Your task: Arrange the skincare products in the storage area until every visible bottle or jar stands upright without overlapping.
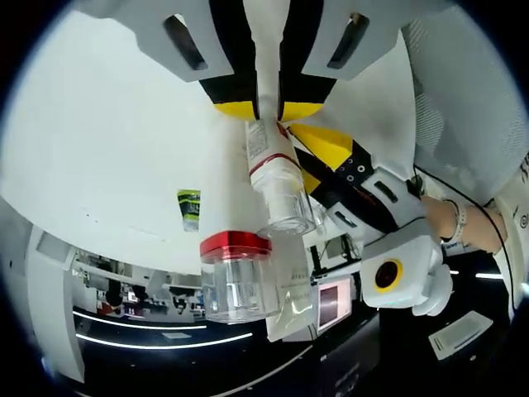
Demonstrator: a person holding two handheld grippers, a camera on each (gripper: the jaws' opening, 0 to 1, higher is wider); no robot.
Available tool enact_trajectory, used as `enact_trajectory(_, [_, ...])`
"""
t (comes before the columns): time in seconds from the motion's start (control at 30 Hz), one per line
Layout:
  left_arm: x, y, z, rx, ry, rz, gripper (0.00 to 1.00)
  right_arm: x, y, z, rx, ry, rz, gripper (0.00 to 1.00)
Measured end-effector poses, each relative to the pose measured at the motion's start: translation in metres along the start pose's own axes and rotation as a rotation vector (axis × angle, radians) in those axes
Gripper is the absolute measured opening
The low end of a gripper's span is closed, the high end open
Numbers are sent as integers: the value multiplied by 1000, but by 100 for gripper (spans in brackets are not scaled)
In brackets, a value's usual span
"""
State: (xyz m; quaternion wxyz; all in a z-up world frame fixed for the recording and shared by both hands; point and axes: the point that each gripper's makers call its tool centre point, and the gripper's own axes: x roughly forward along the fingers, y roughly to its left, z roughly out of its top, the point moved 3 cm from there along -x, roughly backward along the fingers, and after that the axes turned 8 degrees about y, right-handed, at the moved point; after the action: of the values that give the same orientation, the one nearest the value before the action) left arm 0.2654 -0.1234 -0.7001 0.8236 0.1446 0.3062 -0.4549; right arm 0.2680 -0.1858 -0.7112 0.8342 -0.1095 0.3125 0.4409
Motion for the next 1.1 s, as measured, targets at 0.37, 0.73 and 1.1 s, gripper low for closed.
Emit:
enact_trajectory(0.37, [-1, 3, -2, -8, -1, 1, 6, 3, 2, 0, 2, 8, 7, 9])
enact_trajectory(0.73, [-3, 5, -6, -19, -4, -1, 11, 0, 3, 0, -19, 20, -9, 11])
enact_trajectory(1.1, [-21, 5, -1, -37, -3, 2, 12, -10, 4, 5, -15, 11, -25, 12])
